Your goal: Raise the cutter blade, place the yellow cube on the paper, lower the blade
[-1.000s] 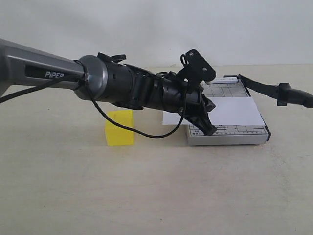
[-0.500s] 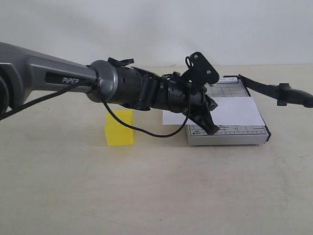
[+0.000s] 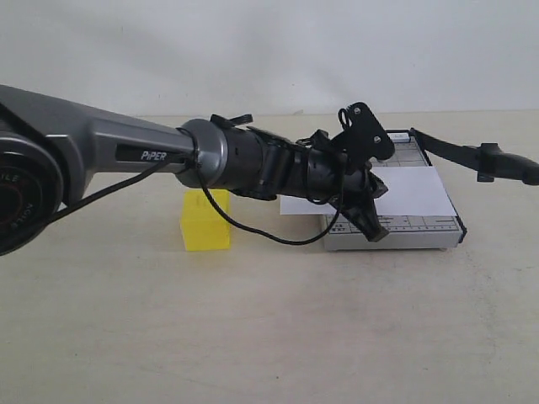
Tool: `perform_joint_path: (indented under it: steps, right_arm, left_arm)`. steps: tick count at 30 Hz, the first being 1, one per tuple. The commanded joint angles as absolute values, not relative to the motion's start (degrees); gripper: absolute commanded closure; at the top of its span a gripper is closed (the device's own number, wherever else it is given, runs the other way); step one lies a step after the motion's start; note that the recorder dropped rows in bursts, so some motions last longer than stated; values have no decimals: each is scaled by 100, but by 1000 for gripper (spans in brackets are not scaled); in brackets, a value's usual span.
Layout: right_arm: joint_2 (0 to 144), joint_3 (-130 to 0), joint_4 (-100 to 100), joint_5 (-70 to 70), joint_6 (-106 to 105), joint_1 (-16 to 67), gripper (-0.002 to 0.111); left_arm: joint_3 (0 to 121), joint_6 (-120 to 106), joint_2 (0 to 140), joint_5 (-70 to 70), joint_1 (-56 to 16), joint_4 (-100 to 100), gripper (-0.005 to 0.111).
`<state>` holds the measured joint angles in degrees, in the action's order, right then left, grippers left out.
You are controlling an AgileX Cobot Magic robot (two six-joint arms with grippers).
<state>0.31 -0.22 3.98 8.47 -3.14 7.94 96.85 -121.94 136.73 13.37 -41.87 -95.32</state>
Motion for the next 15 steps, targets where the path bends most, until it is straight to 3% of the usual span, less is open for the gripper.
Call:
perform_joint_path:
  steps: [1, 15]
  right_arm:
    - [0, 0, 417, 835, -332, 793, 108]
    - [0, 0, 417, 835, -332, 793, 108]
  left_arm:
    - [9808, -12219, 13807, 1310, -4202, -9511, 102]
    - [10116, -12086, 14199, 1521, -4251, -9550, 102]
